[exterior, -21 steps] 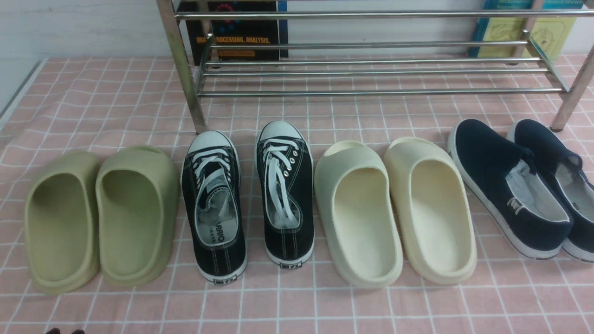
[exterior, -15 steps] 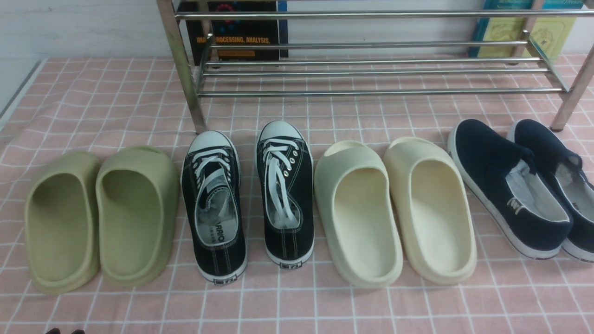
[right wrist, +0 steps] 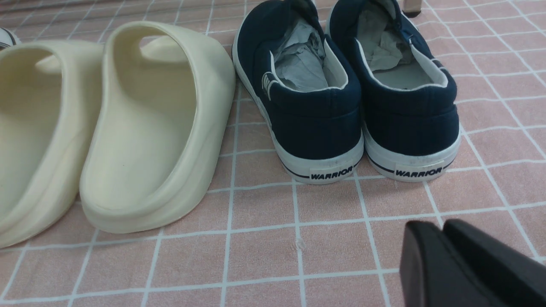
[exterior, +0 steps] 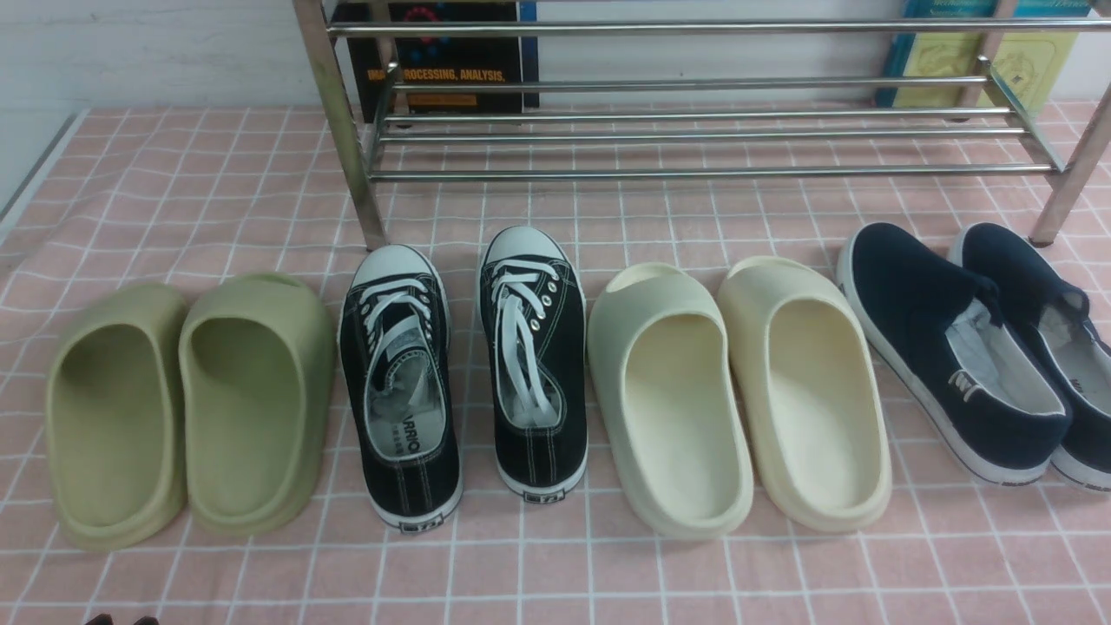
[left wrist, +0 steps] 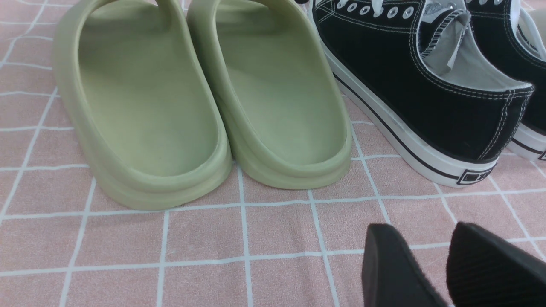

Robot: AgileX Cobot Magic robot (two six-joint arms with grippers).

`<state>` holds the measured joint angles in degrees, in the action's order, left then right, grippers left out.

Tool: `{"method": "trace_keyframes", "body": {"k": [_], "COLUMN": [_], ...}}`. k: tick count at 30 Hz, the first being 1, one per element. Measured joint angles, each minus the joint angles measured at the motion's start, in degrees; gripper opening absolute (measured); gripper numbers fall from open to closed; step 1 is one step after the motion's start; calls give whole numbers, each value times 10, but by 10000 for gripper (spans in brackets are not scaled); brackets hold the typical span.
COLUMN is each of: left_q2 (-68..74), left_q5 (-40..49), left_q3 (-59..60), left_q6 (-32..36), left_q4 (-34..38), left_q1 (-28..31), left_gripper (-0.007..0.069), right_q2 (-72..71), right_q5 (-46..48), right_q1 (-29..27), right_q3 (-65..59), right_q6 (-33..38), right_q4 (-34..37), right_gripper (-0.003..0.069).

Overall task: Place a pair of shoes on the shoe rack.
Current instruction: Use the right arm to grab the shoe closest to it

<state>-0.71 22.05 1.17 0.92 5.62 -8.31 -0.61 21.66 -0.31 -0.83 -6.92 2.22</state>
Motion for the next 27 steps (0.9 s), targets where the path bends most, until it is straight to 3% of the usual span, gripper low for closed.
{"method": "trace_keyframes", "body": {"k": [17, 23, 27], "left_q2": [0, 0, 0], "left_q5": [0, 0, 0], "left_q3": [0, 0, 0], "left_q6": [0, 0, 0], "left_q4": [0, 0, 0], "left_q1": [0, 0, 0], "left_gripper": [239, 239, 239], "right_q2": [0, 0, 0], "right_q5": [-18, -188, -400], "right_q1": [0, 0, 0], "right_q3": [-1, -6, -6], "right_q6": [0, 0, 0], "right_q4": [0, -9, -26], "right_gripper": [83, 83, 85]}}
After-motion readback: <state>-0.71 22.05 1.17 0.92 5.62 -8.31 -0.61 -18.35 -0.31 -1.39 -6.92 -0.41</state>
